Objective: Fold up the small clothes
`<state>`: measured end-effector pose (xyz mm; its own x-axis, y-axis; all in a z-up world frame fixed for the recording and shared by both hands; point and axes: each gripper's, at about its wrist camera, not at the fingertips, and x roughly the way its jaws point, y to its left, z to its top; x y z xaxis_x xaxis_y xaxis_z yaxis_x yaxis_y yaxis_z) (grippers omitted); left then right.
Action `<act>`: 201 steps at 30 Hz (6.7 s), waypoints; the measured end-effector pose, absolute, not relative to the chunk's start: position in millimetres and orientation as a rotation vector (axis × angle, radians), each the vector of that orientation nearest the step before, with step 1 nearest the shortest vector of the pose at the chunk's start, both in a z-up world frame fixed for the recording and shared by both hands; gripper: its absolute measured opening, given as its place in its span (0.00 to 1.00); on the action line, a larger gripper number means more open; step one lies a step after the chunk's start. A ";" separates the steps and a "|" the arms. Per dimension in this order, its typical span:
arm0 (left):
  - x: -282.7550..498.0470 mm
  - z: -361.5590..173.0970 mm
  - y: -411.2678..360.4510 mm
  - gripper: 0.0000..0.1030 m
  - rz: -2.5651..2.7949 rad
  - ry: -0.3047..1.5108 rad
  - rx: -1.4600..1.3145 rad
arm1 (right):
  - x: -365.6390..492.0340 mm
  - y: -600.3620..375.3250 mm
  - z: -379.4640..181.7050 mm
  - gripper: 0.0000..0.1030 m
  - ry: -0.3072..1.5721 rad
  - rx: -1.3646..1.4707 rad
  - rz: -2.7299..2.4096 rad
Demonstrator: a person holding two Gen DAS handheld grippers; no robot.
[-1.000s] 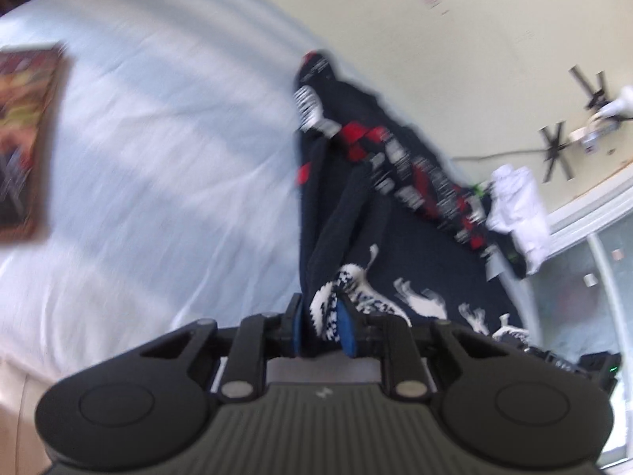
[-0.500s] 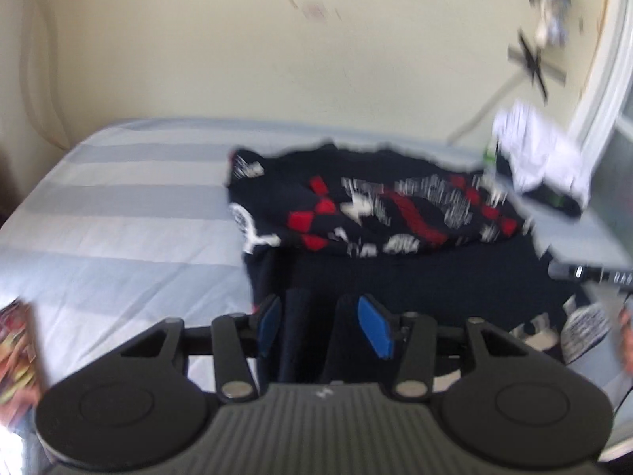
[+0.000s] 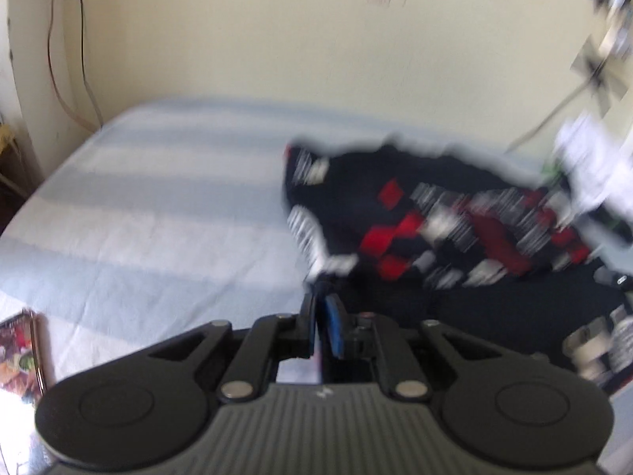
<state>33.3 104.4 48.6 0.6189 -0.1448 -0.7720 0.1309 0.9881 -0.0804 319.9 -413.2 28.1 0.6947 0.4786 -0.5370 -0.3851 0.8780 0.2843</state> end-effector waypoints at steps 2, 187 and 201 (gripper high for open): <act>34.1 46.7 110.2 0.09 -0.143 0.916 -0.006 | 331.2 -417.7 15.6 0.12 0.699 0.164 0.475; -58.4 20.8 20.9 1.00 -0.457 0.660 0.036 | 259.8 -415.4 3.4 1.00 0.687 0.551 0.598; -58.3 21.2 21.5 1.00 -0.461 0.660 0.033 | 259.8 -415.4 3.7 1.00 0.686 0.550 0.595</act>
